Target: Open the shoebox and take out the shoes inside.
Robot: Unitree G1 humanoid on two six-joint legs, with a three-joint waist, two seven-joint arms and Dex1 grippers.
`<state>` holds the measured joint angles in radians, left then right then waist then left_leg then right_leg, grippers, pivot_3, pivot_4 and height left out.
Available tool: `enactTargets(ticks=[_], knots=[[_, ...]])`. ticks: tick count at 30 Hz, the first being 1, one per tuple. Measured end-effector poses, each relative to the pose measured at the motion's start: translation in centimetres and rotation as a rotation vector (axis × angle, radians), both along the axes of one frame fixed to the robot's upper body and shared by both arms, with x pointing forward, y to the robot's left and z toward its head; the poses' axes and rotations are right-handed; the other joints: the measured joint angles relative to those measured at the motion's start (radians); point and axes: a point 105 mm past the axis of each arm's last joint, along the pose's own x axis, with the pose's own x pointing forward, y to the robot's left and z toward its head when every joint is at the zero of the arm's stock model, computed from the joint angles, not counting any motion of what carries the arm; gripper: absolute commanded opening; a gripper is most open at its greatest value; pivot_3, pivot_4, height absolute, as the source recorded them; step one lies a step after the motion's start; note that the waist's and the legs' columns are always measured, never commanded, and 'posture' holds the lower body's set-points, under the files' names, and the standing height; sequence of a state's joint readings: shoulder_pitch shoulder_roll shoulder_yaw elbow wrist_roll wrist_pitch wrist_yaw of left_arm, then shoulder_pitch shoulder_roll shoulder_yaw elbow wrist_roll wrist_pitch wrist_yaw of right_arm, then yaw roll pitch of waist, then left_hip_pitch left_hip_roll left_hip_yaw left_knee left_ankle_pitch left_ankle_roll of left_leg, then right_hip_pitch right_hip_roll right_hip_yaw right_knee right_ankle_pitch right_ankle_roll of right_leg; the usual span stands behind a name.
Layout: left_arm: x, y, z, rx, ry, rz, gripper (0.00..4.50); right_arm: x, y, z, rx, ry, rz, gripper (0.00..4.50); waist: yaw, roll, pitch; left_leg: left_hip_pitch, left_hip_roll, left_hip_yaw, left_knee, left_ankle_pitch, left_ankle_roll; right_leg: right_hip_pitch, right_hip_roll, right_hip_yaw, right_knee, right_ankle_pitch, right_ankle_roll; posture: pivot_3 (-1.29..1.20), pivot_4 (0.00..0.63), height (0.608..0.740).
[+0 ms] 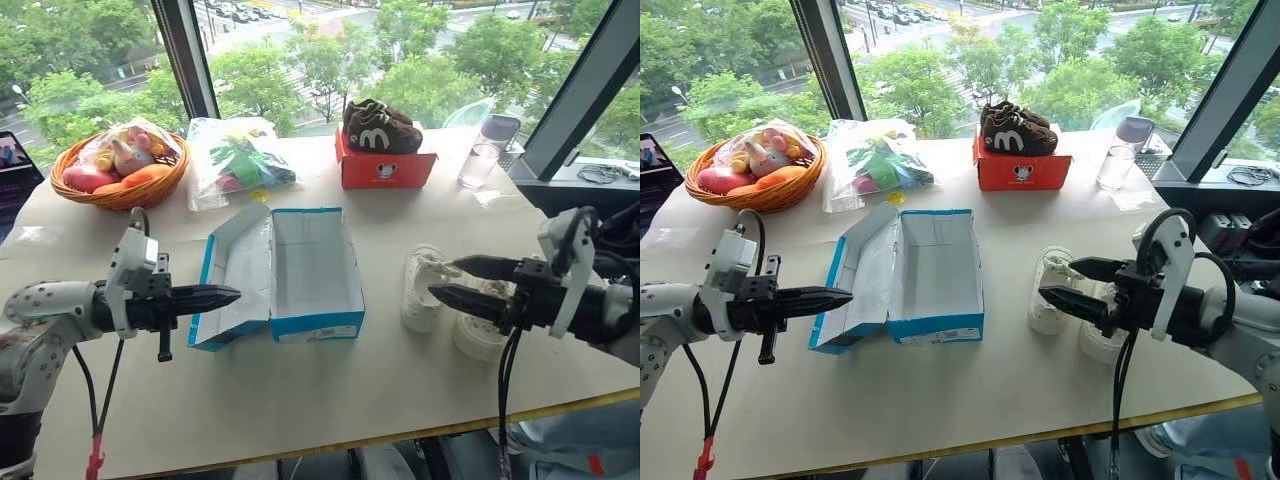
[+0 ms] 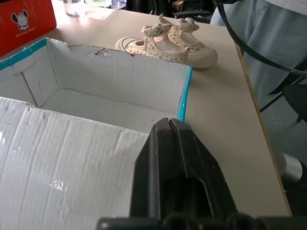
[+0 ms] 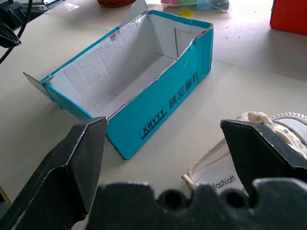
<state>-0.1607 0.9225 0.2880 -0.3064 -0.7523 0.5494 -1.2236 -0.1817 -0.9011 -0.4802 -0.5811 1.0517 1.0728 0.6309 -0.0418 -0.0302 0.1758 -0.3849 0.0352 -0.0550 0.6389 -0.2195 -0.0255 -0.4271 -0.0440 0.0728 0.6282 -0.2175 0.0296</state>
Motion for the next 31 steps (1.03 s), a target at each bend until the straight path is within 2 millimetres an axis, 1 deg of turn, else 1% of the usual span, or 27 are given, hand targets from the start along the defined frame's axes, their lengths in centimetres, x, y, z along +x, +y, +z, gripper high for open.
enactTargets(ticks=[4, 6, 8, 9, 10, 11, 12, 14, 15, 16, 17, 19, 21, 24, 27, 29, 31], knots=[[-0.1, 0.1, -0.2, -0.006, -0.001, 0.020, 0.00, 0.1, 0.2, 0.3, 0.009, -0.008, 0.008, 4.46, -0.002, 0.000, 0.000, 0.000, 0.000, 0.000, 0.000, 0.000, 0.000, 0.000, 0.000, 0.000, 0.000, 0.000, 0.000, 0.00, 0.150, 0.740], [0.1, 0.5, -0.6, -0.026, 0.004, 0.070, 0.00, 1.0, 0.0, 0.8, 0.008, -0.052, -0.025, 4.46, -0.004, 0.000, 0.000, 0.001, 0.000, 0.000, 0.000, 0.000, 0.000, 0.000, 0.000, 0.000, 0.000, 0.000, 0.000, 0.00, 0.150, 0.740], [1.1, 1.2, -0.8, -0.051, -0.023, 0.176, 0.00, 2.4, -0.8, 1.4, 0.013, -0.103, -0.106, 4.46, -0.003, 0.000, 0.000, 0.002, 0.000, 0.000, 0.000, 0.000, 0.000, 0.001, 0.000, 0.000, 0.000, 0.000, 0.000, 0.00, 0.150, 0.740], [1.8, 1.7, -1.1, -0.053, -0.040, 0.256, 0.00, 3.4, -1.6, 1.6, 0.010, -0.128, -0.173, 4.46, -0.002, 0.000, 0.000, 0.002, 0.000, 0.000, 0.001, 0.000, 0.000, 0.001, 0.000, 0.000, 0.000, 0.000, 0.000, 0.00, 0.150, 0.740], [2.9, 2.6, -1.4, -0.060, -0.058, 0.371, 0.00, 4.4, -2.6, 1.7, 0.003, -0.153, -0.249, 4.46, -0.001, 0.000, 0.000, 0.002, 0.000, 0.000, 0.001, 0.000, 0.000, 0.002, 0.000, 0.000, 0.001, 0.000, 0.000, 0.00, 0.150, 0.740], [3.8, 3.5, -1.6, -0.070, -0.071, 0.463, 0.00, 5.1, -3.3, 1.7, -0.005, -0.166, -0.304, 4.46, 0.001, 0.000, 0.000, 0.002, 0.000, 0.000, 0.001, 0.000, 0.000, 0.002, 0.000, 0.000, 0.001, 0.001, 0.001, 0.00, 0.150, 0.740], [5.3, 5.0, -1.7, -0.091, -0.085, 0.628, 0.00, 5.9, -4.3, 1.3, -0.028, -0.178, -0.376, 4.46, 0.005, -0.001, 0.000, 0.001, -0.001, -0.001, 0.001, 0.000, 0.000, 0.002, 0.000, 0.000, 0.000, 0.001, 0.001, 0.00, 0.150, 0.740], [7.2, 7.8, -1.6, -0.143, -0.095, 0.893, 0.00, 6.9, -4.8, 0.3, -0.039, -0.185, -0.439, 4.46, 0.007, -0.001, 0.000, 0.000, -0.001, -0.002, 0.002, 0.000, 0.000, 0.001, 0.000, 0.000, 0.000, 0.001, 0.001, 0.00, 0.150, 0.740], [7.5, 8.7, -1.8, -0.147, -0.092, 0.964, 0.00, 7.1, -4.7, 0.0, -0.044, -0.187, -0.448, 4.46, 0.006, -0.001, 0.000, -0.001, -0.001, -0.002, 0.002, 0.000, 0.000, 0.001, 0.000, 0.000, 0.000, 0.002, 0.001, 0.00, 0.150, 0.740], [7.7, 10.3, -1.9, -0.196, -0.104, 1.111, 0.00, 7.6, -4.5, -0.6, -0.059, -0.204, -0.461, 4.46, 0.002, -0.001, 0.000, 0.000, -0.001, -0.001, 0.003, -0.001, 0.000, 0.001, -0.001, 0.001, 0.000, 0.002, 0.001, 0.00, 0.150, 0.740], [7.7, 11.2, -2.3, -0.223, -0.105, 1.192, 0.00, 7.9, -4.4, -1.0, -0.070, -0.212, -0.471, 4.46, -0.002, -0.001, 0.000, 0.000, -0.001, 0.000, 0.003, -0.002, -0.001, 0.001, -0.001, 0.002, 0.000, 0.003, 0.000, 0.00, 0.150, 0.740], [7.4, 12.7, -3.7, -0.252, -0.103, 1.339, 0.00, 8.6, -4.2, -1.8, -0.053, -0.229, -0.501, 4.46, -0.005, -0.002, 0.000, 0.000, -0.001, 0.000, 0.003, -0.002, -0.002, 0.001, -0.001, 0.003, 0.000, 0.004, -0.002, 0.00, 0.150, 0.740], [6.8, 13.7, -5.9, -0.242, -0.062, 1.425, 0.00, 9.2, -4.1, -3.0, -0.070, -0.230, -0.520, 4.46, -0.002, -0.002, 0.000, 0.000, -0.001, 0.000, 0.003, -0.002, -0.002, 0.001, -0.001, 0.002, 0.001, 0.006, -0.004, 0.00, 0.150, 0.740], [5.9, 14.3, -7.9, -0.254, -0.034, 1.478, 0.00, 9.8, -4.4, -4.2, -0.111, -0.265, -0.545, 4.46, 0.003, -0.002, 0.000, 0.001, -0.001, 0.000, 0.003, -0.002, -0.002, 0.002, -0.001, 0.002, 0.000, 0.003, 0.001, 0.00, 0.150, 0.740], [5.3, 14.3, -9.3, -0.266, -0.037, 1.513, 0.00, 10.1, -4.6, -5.5, -0.102, -0.283, -0.580, 4.46, 0.005, -0.003, -0.001, 0.002, -0.002, 0.000, 0.004, -0.002, -0.002, 0.004, -0.001, 0.002, 0.000, 0.003, 0.001, 0.00, 0.150, 0.740], [5.3, 14.3, -10.2, -0.276, -0.027, 1.530, 0.00, 10.4, -4.9, -5.9, -0.124, -0.310, -0.602, 4.46, 0.005, -0.003, -0.001, 0.002, -0.002, 0.000, 0.004, -0.002, -0.002, 0.003, -0.001, 0.002, 0.000, 0.003, 0.001, 0.00, 0.150, 0.740], [5.3, 14.3, -10.2, -0.278, -0.035, 1.535, 0.00, 10.5, -5.1, -5.9, -0.142, -0.328, -0.606, 4.46, 0.004, -0.003, -0.001, 0.002, -0.002, 0.000, 0.004, -0.002, -0.002, 0.003, -0.001, 0.002, 0.000, 0.003, 0.001, 0.00, 0.150, 0.740]])
